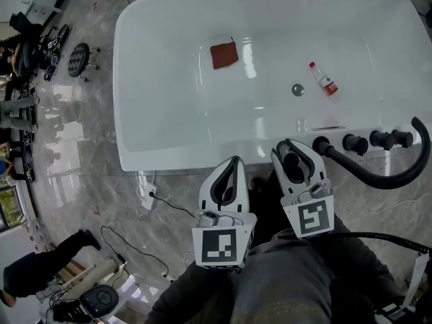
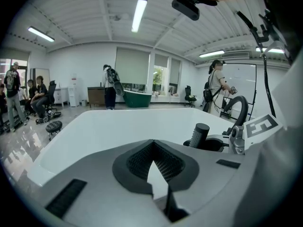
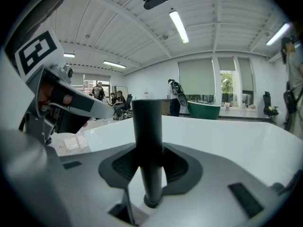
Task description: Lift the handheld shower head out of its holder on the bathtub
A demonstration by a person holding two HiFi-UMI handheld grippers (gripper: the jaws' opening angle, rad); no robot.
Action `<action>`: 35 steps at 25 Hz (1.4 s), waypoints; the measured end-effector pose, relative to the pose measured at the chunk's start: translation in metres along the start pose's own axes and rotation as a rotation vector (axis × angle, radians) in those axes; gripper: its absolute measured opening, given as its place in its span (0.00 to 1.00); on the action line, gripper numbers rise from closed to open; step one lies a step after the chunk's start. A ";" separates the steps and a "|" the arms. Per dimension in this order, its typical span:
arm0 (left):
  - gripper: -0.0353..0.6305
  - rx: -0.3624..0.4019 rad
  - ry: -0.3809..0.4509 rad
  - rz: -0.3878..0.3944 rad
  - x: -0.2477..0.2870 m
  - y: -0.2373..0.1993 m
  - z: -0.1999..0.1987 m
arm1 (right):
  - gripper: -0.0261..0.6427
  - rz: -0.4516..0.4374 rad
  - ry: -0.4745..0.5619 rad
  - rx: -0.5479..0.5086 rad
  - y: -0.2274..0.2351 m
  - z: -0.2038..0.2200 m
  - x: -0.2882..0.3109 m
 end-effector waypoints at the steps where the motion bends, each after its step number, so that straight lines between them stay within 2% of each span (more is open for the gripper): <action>1: 0.06 -0.001 0.001 -0.001 0.000 0.001 0.000 | 0.24 -0.001 -0.003 0.000 0.001 0.000 0.000; 10: 0.06 -0.006 0.002 -0.014 -0.004 0.001 -0.005 | 0.24 -0.002 -0.008 0.000 0.003 -0.002 0.001; 14: 0.06 -0.004 0.006 -0.014 -0.008 0.000 -0.010 | 0.24 -0.007 0.042 -0.018 0.003 -0.020 -0.001; 19: 0.06 -0.001 0.008 -0.009 -0.019 0.003 -0.026 | 0.24 0.006 0.043 -0.002 0.005 -0.039 -0.006; 30: 0.06 -0.006 0.016 0.003 -0.070 0.004 -0.115 | 0.24 0.023 0.055 -0.016 -0.001 -0.137 -0.037; 35: 0.06 0.007 0.058 0.009 -0.091 0.007 -0.148 | 0.24 0.019 0.096 -0.007 -0.007 -0.176 -0.051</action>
Point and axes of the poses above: the fingertips, and each gripper's own axes: x forward along the fingers, y to its right, z out of its underside, the point moved 7 cm from there along -x, backward along the fingers, and after that the axes turned 5 degrees about y, right-handed, at the moved point
